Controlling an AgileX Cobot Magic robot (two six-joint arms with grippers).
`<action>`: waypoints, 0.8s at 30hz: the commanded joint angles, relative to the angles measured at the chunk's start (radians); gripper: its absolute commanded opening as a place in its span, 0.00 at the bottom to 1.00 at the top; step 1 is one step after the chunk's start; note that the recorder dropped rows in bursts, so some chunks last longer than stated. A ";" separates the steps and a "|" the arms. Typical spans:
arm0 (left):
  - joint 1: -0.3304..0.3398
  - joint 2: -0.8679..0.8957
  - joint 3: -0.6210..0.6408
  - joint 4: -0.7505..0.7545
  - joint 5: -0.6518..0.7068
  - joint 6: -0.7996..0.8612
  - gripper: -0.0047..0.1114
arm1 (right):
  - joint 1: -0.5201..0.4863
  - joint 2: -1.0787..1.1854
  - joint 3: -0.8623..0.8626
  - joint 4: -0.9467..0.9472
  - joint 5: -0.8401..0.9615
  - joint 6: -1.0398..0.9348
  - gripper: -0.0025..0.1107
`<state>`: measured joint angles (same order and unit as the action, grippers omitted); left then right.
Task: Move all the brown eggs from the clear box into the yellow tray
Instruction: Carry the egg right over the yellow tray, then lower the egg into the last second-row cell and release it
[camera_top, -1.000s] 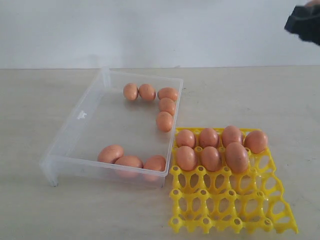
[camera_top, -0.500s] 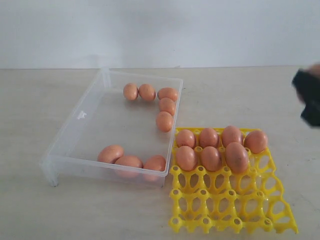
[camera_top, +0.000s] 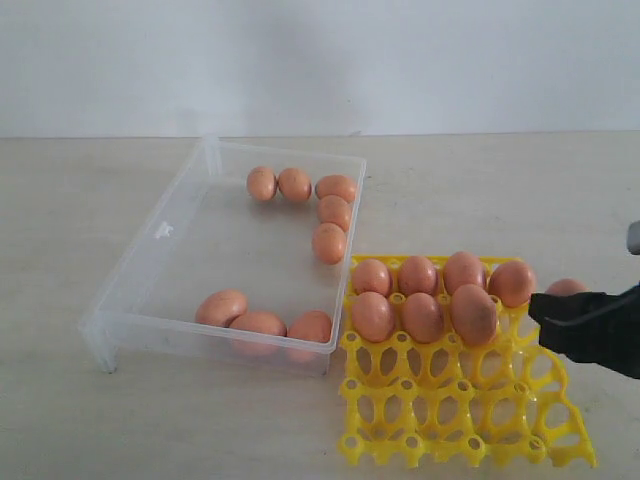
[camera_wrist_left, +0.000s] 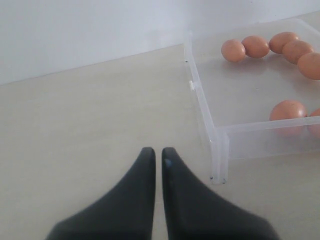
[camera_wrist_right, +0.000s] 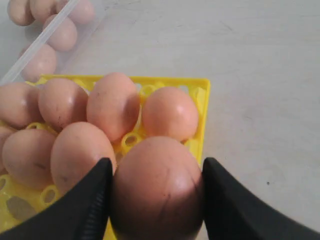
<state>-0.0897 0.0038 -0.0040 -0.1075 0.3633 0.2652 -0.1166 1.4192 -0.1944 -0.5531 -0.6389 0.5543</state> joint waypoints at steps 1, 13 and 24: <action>0.004 -0.004 0.004 0.000 -0.004 -0.011 0.08 | -0.003 0.141 -0.061 -0.047 -0.079 0.001 0.02; 0.004 -0.004 0.004 0.000 -0.004 -0.011 0.08 | -0.003 0.300 -0.079 -0.045 -0.255 -0.131 0.02; 0.004 -0.004 0.004 0.000 -0.004 -0.011 0.08 | -0.003 0.300 -0.079 -0.044 -0.255 -0.167 0.34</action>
<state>-0.0897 0.0038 -0.0040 -0.1075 0.3633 0.2652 -0.1183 1.7194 -0.2704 -0.5918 -0.8750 0.4016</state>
